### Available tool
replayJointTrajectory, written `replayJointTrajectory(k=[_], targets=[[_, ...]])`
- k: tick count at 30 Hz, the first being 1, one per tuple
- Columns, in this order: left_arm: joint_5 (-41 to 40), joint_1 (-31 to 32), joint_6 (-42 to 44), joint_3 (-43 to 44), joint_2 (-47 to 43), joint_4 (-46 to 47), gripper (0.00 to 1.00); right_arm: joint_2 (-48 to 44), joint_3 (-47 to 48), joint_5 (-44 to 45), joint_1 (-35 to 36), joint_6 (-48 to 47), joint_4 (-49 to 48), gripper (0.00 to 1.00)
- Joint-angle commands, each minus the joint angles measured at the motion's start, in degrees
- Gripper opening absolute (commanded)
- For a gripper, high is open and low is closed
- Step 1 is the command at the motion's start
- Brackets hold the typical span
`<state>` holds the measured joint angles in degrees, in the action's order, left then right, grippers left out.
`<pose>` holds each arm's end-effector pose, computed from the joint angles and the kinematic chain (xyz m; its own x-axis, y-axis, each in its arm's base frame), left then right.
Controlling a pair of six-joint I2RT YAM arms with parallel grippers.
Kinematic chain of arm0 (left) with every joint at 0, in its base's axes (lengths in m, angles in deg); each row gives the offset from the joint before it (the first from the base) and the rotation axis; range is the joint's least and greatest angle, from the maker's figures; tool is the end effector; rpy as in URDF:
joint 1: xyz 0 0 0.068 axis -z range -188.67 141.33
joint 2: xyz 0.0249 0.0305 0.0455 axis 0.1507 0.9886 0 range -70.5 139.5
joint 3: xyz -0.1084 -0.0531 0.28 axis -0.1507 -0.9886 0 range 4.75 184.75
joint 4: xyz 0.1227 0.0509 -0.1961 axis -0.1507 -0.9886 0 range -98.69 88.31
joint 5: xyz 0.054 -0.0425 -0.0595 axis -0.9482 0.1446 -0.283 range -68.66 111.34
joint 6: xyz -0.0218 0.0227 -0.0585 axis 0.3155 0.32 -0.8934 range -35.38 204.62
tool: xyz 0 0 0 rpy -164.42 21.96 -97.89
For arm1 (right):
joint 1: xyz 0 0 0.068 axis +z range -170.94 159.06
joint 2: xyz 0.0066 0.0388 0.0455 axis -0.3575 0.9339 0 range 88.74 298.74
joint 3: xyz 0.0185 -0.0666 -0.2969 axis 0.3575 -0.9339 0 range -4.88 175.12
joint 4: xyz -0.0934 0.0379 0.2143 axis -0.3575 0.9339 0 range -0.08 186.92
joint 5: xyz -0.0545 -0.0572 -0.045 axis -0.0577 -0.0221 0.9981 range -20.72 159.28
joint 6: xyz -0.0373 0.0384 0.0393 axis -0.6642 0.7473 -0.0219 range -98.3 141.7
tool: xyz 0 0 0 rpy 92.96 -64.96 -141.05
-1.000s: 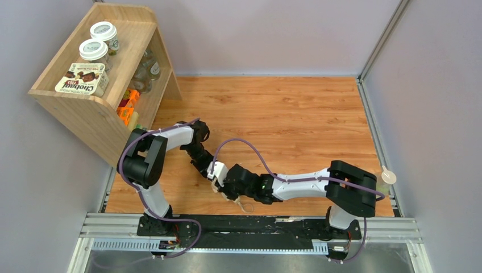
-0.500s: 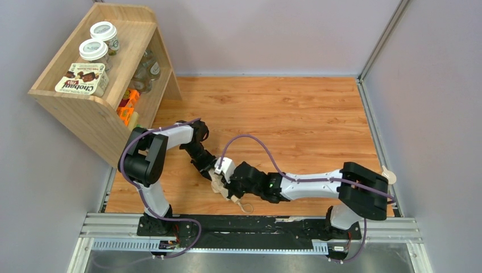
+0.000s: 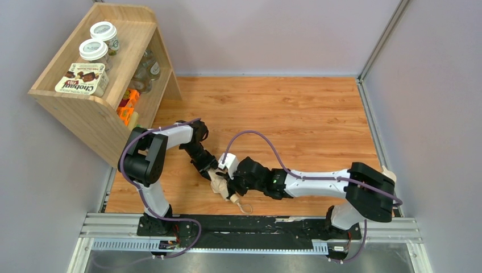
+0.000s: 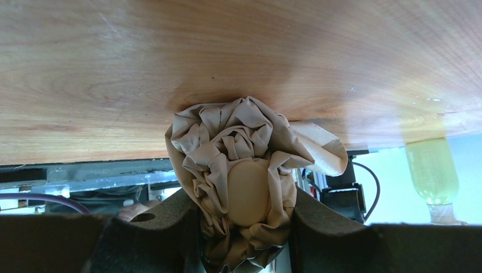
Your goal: Put away the umbrella
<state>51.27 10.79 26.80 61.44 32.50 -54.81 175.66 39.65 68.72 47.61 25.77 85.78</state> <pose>0.2379 -0.1119 0.1683 -0.6744 -0.5396 0.5039 -0.6746 0.7278 -0.1235 0.1112 0.2843 0.2286 -0.2920 -0.5493 -0.7829 -0.9151 0.3984 0.0618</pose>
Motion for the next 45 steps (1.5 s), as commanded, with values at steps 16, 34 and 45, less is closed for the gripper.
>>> replayJointTrajectory(k=[16,34,45], targets=[[0.3,-0.3,1.57,1.06,2.64,0.92,0.0,3.17,4.43,4.85,5.0,-8.47,0.71,0.0],[-0.31,-0.74,2.45,2.38,2.56,-0.14,0.0,4.32,-0.23,-2.69,6.86,-1.1,2.65,0.1],[-0.75,-0.83,1.92,2.11,1.24,-0.14,0.0,4.58,-2.34,-13.76,3.78,4.44,-0.42,0.37]])
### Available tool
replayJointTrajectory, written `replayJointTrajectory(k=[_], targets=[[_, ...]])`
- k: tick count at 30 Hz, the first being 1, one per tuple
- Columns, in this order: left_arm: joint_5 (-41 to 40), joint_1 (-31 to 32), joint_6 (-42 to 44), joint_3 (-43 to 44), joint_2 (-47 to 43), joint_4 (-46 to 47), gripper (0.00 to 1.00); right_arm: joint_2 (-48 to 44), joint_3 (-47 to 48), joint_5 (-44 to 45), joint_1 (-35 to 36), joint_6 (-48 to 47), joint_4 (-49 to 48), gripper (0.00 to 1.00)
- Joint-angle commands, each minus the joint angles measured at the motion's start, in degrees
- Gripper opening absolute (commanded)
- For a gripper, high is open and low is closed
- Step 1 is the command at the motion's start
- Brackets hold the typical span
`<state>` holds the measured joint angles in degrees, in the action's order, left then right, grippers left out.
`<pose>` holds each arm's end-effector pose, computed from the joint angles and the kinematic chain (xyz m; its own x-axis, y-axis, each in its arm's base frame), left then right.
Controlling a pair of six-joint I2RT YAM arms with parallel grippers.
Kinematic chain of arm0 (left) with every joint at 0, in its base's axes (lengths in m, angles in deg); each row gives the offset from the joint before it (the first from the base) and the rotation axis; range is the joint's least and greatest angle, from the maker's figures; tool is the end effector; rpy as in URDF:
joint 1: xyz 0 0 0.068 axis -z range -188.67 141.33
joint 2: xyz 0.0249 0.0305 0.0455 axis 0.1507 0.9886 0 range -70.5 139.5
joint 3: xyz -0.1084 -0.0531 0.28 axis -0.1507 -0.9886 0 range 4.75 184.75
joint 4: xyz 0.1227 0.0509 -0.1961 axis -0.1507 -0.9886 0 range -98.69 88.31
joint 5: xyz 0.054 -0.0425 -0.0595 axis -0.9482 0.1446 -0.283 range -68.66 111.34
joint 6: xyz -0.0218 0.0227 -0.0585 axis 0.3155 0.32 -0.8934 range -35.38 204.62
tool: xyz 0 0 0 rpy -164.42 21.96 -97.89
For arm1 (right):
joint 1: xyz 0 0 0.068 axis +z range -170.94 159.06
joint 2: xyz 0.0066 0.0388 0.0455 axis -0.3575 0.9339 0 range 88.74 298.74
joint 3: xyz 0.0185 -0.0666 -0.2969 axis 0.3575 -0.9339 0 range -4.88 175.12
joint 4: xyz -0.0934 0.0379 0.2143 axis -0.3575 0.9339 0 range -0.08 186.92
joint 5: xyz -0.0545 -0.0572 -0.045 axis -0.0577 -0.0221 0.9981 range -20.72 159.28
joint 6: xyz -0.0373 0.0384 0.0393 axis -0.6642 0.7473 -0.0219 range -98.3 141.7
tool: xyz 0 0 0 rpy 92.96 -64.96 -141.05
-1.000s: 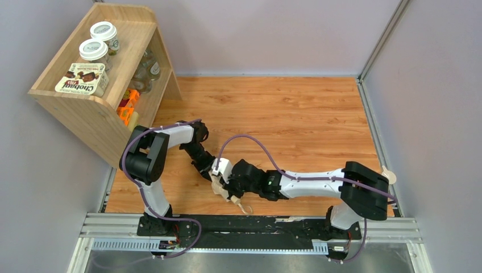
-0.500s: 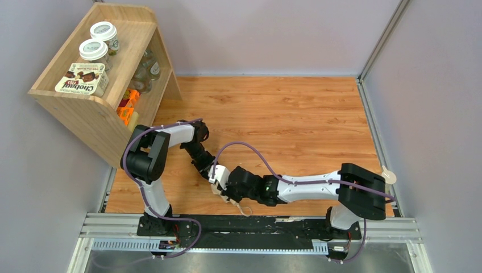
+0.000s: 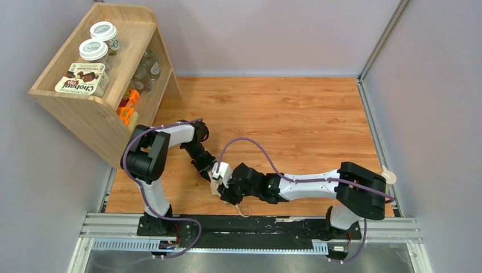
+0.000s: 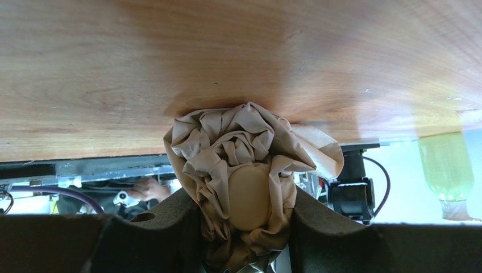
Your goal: Put away the umbrella
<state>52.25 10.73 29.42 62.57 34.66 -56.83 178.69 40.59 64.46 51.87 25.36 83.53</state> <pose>0.2402 -0.1132 0.1638 -0.6736 -0.5097 0.5352 -0.6534 0.7492 -0.1088 0.0896 0.3043 0.2222 -0.2439 -0.5734 -0.7821 -0.9579 0.2684 0.1020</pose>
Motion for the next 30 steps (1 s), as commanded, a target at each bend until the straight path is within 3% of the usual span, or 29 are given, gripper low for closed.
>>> replayJointTrajectory(k=[1,8,15,20,22,26,30], targets=[[-1.82,-0.77,-0.7,0.89,-0.84,1.87,0.0,1.63,-3.55,-12.12,-0.83,5.47,0.87,0.39],[-1.82,-0.77,-0.79,0.98,-1.45,1.61,0.0,4.44,-4.08,-20.05,-3.47,12.15,-4.06,0.46],[-2.09,-0.85,-0.96,0.8,-2.16,1.87,0.0,6.03,0.13,-14.24,-5.58,14.0,2.35,0.39],[-4.18,-0.68,1.84,1.24,-6.19,5.64,0.0,-7.48,0.93,-16.81,-5.58,16.73,4.09,0.47],[-6.91,-0.42,3.43,1.15,-9.27,7.49,0.0,-13.55,2.86,-15.14,-5.75,16.56,8.83,0.54],[-3.94,-0.33,1.85,-3.76,-15.24,16.1,0.0,-22.7,3.92,-7.95,-7.24,18.3,12.97,0.75],[0.02,-0.24,-0.52,-8.07,-19.2,26.56,0.0,-23.24,4.89,4.08,-7.69,20.76,23.59,0.68]])
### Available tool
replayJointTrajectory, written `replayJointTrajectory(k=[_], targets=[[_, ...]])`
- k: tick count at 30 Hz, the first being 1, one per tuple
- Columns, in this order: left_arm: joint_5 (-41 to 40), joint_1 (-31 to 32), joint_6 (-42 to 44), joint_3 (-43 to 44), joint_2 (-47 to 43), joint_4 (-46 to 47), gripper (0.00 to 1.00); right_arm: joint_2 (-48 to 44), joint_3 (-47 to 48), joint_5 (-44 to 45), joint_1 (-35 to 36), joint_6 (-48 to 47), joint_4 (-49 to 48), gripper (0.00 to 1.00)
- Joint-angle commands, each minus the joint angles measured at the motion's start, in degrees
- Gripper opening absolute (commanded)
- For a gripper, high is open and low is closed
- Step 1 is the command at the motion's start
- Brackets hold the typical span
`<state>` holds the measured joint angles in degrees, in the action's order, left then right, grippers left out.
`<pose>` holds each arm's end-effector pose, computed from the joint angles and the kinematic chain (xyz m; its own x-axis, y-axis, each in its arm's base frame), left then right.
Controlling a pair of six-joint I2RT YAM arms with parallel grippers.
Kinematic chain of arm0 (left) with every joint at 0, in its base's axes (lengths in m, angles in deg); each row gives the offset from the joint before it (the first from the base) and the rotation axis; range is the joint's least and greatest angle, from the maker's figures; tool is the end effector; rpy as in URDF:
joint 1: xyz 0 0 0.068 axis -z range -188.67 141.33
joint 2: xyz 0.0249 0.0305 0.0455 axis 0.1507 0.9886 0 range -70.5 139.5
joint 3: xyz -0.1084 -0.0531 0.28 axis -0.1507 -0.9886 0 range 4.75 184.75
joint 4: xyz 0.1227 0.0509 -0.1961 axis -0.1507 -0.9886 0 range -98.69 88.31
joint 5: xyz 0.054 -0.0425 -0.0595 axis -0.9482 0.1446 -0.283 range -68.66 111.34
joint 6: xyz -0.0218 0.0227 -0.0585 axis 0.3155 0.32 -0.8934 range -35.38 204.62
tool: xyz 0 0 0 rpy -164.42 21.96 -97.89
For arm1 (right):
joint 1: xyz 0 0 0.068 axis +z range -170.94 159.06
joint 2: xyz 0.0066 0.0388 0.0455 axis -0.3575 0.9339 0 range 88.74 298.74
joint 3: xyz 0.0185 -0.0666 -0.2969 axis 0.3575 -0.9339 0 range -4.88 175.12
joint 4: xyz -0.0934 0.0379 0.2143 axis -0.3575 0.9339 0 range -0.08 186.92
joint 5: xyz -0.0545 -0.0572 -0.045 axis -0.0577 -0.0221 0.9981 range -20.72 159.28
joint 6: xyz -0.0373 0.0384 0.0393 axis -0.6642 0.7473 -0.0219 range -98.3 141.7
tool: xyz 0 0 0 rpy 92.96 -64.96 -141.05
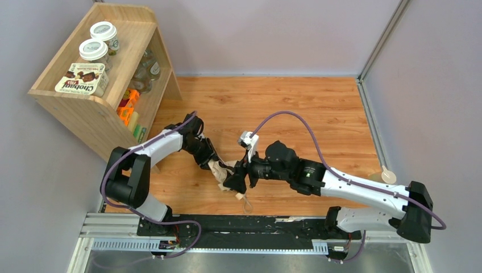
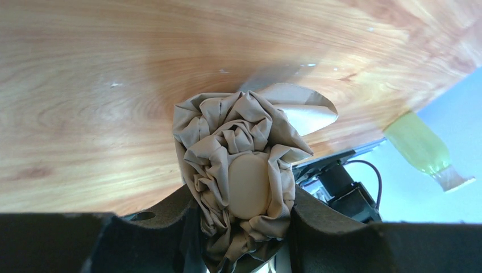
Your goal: Put away the umbrella
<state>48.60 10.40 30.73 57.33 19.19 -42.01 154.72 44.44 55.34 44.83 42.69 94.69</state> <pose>0.2333 -0.1061 0.2086 -0.8544 -0.4645 0.2330 -0.5186 0.7335 -0.4393 0.0879 0.2259 0.3339 -0.4900 -0.2417 -0.8376 -0.8586 0.3002 0.4157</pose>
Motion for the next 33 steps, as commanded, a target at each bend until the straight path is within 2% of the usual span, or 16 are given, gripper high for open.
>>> replayJointTrajectory(k=[1,4,6,8,10,12,13,14,18,20,24,28,31,33], targets=[[4.28,0.09,-2.18,-3.96,-5.82,16.36,0.0,0.65,0.26,16.28,-0.65,4.75,14.71,0.64],[1.66,0.27,-2.89,-5.9,-11.98,22.28,0.0,-1.81,-4.56,21.91,-0.74,12.02,17.63,0.45],[-0.36,0.53,-1.84,-7.05,-18.56,27.2,0.0,-3.74,-8.34,23.95,-1.26,17.13,18.77,0.4],[-4.4,1.84,2.45,-6.0,-23.48,26.44,0.0,-6.2,-11.6,25.61,-2.66,19.51,20.09,0.43],[-12.55,5.52,10.61,-2.41,-27.44,22.24,0.0,-9.36,-13.8,27.03,-4.94,21.01,22.2,0.46],[-22.39,11.06,19.49,2.07,-28.6,18.8,0.0,-13.83,-15.65,26.51,-7.41,21.63,22.56,0.47],[-30.96,15.77,24.66,4.53,-28.69,17.83,0.0,-15.86,-16.44,26.59,-8.46,21.72,22.47,0.47],[-34.26,18.17,28.62,5.16,-28.08,17.21,0.0,-18.05,-16.97,26.68,-9.17,21.72,22.56,0.48],[-52.97,29.51,36.46,3.78,-24.84,20.17,0.0,-25.44,-18.03,28.34,-11.28,21.46,23.08,0.48],[-56.61,33.39,36.4,0.01,-22.56,24.29,0.0,-28.17,-18.38,28.87,-11.72,21.37,23.7,0.49],[-53.38,34.1,30.96,-8.96,-16.76,34.92,0.0,-30.99,-19.52,29.31,-11.81,21.9,24.75,0.49],[-47.41,34.02,27.87,-9.07,-12.53,38.28,0.0,-31.87,-20.31,28.09,-11.9,22.69,25.37,0.48],[-42.75,32.97,27.0,-5.48,-13.3,33.75,0.0,-31.88,-21.28,26.42,-11.9,22.43,24.14,0.48],[-29.69,29.63,25.16,-3.8,-15.32,33.9,0.0,-30.65,-21.72,23.79,-11.99,21.03,22.48,0.54]])
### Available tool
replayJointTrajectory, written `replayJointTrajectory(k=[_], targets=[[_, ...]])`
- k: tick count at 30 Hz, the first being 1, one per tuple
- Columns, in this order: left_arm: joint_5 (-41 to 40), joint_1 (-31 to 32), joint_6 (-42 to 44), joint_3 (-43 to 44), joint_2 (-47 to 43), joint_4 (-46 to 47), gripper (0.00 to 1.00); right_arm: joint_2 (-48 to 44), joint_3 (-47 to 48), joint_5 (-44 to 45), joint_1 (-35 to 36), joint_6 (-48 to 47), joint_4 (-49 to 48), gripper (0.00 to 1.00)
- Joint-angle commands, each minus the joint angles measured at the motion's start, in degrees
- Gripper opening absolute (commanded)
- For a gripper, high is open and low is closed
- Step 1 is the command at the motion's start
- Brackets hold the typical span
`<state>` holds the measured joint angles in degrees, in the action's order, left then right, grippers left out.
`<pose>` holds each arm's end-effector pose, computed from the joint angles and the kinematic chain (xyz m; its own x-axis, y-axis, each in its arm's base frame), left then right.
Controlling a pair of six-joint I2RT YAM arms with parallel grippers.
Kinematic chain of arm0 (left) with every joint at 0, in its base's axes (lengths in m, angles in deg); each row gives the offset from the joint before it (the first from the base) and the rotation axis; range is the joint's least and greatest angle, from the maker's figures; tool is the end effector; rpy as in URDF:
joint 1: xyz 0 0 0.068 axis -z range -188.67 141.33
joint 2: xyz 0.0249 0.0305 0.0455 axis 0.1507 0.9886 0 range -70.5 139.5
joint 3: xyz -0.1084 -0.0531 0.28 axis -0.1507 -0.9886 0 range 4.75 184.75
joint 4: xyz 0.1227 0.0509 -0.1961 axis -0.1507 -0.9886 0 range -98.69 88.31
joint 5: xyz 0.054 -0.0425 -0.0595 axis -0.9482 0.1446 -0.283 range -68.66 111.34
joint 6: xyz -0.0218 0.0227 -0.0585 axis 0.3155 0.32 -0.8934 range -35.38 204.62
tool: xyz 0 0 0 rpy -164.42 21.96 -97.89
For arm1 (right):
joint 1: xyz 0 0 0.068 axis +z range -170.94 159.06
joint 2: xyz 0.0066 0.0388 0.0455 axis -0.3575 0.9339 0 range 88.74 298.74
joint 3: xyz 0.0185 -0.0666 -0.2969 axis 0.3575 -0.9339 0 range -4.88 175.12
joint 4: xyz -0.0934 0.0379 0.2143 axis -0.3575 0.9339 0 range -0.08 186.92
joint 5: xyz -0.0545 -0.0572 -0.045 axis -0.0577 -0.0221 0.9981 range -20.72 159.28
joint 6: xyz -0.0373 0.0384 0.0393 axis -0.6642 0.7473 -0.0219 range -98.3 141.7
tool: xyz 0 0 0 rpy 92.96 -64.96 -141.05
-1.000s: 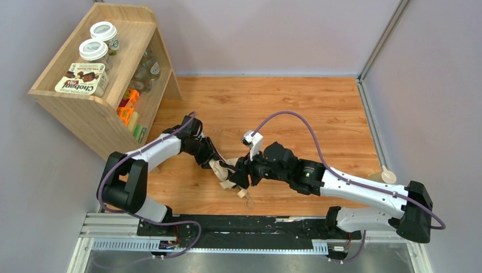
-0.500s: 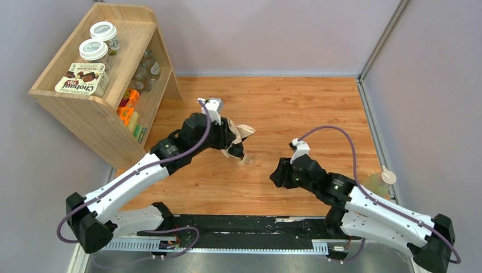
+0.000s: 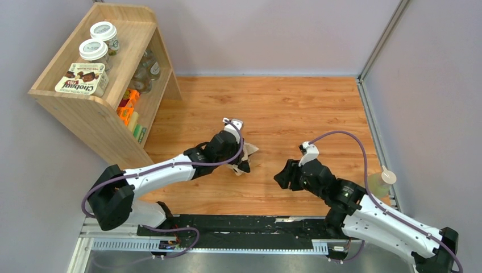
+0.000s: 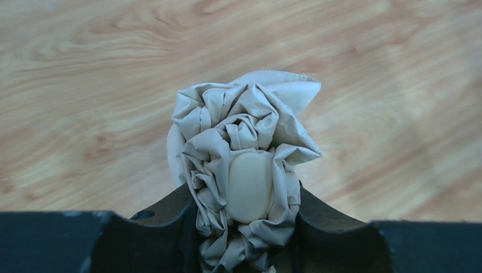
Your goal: Put away the umbrella
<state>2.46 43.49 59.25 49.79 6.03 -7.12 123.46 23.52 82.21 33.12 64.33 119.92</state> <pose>0.1776 -0.2008 0.2650 -0.5851 0.0924 -0.8057 0.3739 0.9123 -0.1669 0.0687 0.0745 0.2440 -0.7186 0.1334 -0.6825 -0.2674 0.8530 0.4482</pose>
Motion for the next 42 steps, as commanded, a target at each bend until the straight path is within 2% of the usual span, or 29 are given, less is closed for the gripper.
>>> replayJointTrajectory(k=[1,2,3,4,5,7,9,11,14,17,21,24,25,27,35,42], targets=[[24.94,-6.25,-5.55,4.79,-2.44,-0.81,0.0,1.57,-0.98,-5.17,-0.19,-1.84,-4.14,0.59],[30.16,-7.5,-6.79,5.15,-2.18,-0.55,0.0,2.71,-0.81,-7.28,-0.19,-3.42,-5.29,0.63],[39.52,-10.3,-8.8,6.63,-1.48,-0.72,0.0,3.77,-0.11,-8.96,-0.27,-4.48,-6.08,0.67],[44.23,-11.37,-9.78,6.99,0.53,0.41,0.0,4.56,0.33,-11.41,-0.27,-5.36,-7.83,0.73],[53.15,-13.03,-10.05,7.87,1.59,0.94,0.0,5.44,0.6,-14.91,-0.54,-6.85,-10.46,0.8],[60.75,-13.92,-9.53,9.01,4.05,1.38,0.01,8.24,2.7,-16.97,-1.94,-8.35,-11.71,0.86],[62.73,-14.37,-7.34,10.33,6.34,-0.88,0.07,11.75,4.55,-19.76,-5.7,-9.23,-12.77,0.9],[64.56,-15.5,-5.23,12.0,9.41,-3.88,0.12,15.36,5.52,-24.33,-10.18,-8.97,-14.26,0.91],[69.48,-17.53,-8.2,12.09,15.72,-1.17,0.22,20.63,5.96,-30.32,-14.94,-9.23,-17.25,0.91],[69.94,-18.5,-7.59,13.32,20.84,-2.74,0.27,26.43,8.24,-33.66,-17.06,-10.11,-16.82,0.91],[69.94,-19.73,-8.3,14.46,25.85,-3.79,0.39,31.54,11.23,-34.64,-17.41,-11.69,-15.94,0.91],[69.15,-21.13,-7.51,15.43,26.74,-5.72,0.55,33.83,12.29,-35.69,-17.41,-12.31,-16.55,0.91],[69.32,-21.4,-6.98,15.52,26.83,-6.95,0.56,34.36,12.55,-36.21,-17.5,-12.48,-16.81,0.91],[69.15,-22.19,-6.11,15.87,25.87,-8.7,0.68,35.06,12.9,-36.74,-17.41,-12.75,-16.9,0.91],[65.29,-24.56,-1.8,19.03,21.65,-19.24,0.7,36.56,14.13,-36.05,-17.41,-13.8,-16.82,0.91],[61.86,-26.41,1.37,22.54,12.79,-28.39,0.71,35.51,15.63,-33.59,-17.41,-15.38,-12.78,0.91]])
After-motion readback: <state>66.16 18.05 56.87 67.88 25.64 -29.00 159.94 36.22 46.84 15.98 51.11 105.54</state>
